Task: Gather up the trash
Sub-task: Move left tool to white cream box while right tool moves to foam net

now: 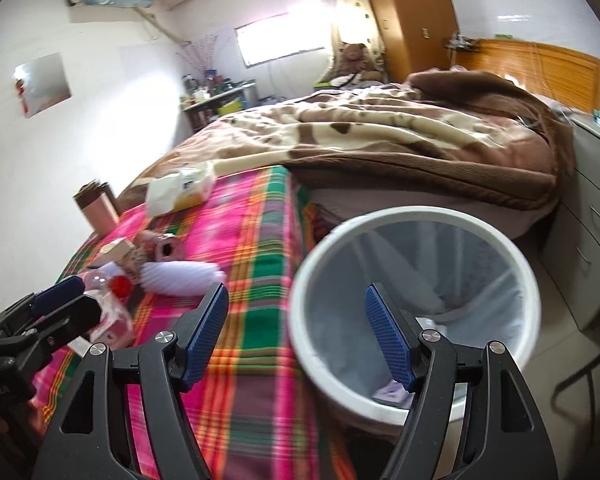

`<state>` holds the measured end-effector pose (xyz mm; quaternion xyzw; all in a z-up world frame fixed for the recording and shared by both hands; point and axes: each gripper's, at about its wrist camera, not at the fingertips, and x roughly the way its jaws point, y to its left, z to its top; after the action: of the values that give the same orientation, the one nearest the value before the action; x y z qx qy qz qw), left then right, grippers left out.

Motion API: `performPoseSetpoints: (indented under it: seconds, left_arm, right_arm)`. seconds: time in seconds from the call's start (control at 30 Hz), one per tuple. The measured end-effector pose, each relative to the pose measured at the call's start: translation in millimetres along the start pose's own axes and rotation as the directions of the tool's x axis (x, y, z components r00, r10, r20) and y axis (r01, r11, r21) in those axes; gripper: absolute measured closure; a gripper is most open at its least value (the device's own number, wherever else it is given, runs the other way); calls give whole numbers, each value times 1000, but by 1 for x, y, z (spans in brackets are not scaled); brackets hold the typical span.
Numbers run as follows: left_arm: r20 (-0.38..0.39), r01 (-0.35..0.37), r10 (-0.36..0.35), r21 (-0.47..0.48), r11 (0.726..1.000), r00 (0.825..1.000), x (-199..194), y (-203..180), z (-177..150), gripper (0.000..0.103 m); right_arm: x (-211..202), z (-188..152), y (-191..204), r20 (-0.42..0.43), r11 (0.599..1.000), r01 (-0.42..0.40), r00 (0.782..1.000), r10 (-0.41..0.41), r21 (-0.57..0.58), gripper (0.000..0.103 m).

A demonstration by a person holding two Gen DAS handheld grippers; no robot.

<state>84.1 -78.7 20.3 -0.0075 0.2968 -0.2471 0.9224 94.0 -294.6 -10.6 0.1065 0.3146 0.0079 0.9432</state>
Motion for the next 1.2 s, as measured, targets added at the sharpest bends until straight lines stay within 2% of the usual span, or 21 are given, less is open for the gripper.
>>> performPoseSetpoints:
  seconds: [0.27,0.53,0.77,1.03,1.2]
  left_arm:
    - [4,-90,91,-51,995,996,-29,49,-19,18]
    - [-64,-158,151,-124,980,986,-38,88,-45,17]
    - [-127,-178,154,-200,963,980,-34,107,-57,14]
    - [-193,-158,98,-325,932,976,-10,116,-61,13]
    - [-225,-177,102,-344,922,969,4,116,-62,13]
  right_arm:
    - [16,-4,37,-30,996,-48,999,45,-76,30]
    - [38,-7,74,-82,981,-97,993,84,-171,30]
    - [60,0,97,-112,961,-128,988,103,-247,30]
    - [89,15,100,-139,959,-123,986,89,-255,30]
    - [106,20,104,-170,952,-137,981,92,-273,30]
